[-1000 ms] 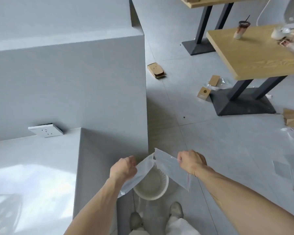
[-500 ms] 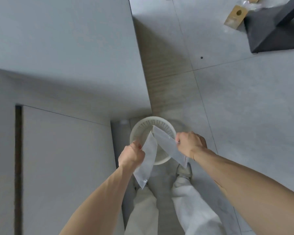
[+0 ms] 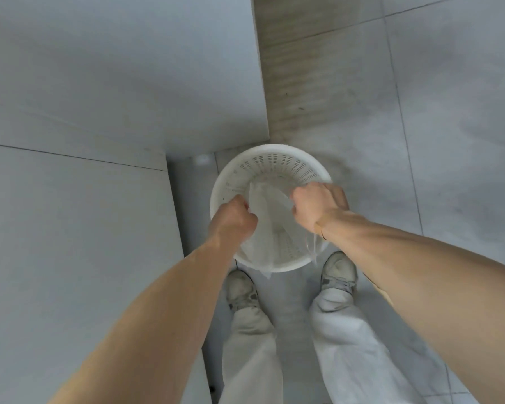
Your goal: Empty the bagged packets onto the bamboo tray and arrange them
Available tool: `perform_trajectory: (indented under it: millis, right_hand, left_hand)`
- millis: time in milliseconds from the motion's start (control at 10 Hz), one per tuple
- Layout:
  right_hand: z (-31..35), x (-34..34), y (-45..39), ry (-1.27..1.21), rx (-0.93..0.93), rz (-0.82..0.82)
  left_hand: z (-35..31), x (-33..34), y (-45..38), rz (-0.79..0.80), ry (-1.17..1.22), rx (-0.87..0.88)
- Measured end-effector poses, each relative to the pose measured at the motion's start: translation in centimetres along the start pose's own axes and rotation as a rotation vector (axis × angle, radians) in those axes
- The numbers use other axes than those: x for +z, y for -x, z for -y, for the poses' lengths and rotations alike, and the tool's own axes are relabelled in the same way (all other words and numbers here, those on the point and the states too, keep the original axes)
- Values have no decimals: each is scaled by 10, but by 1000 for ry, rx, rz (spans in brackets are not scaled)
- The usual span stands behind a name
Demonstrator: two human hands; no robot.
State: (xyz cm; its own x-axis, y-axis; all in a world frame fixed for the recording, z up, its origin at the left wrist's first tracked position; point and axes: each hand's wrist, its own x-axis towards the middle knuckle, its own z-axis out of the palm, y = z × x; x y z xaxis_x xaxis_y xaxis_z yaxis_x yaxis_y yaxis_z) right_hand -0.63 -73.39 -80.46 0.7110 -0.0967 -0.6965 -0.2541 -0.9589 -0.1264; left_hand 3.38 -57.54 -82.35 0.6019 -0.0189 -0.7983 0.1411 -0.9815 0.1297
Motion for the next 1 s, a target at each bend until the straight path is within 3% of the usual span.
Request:
perform_trajectory:
  millis: [300,500,800,1000]
  right_hand:
    - [16,55,-72,3,3,68]
    - [10,63,-74,-50,7,97]
    - [13,19,-41,62,-61,196]
    - [25,-52,13,167,-92,145]
  left_hand:
    - [3,43,-83,91,-49,-3]
    - [-1,49,-86,182,66,-50]
    - [-4,20,-40,257,11,-36]
    - [-15,-38,18,207,-21,9]
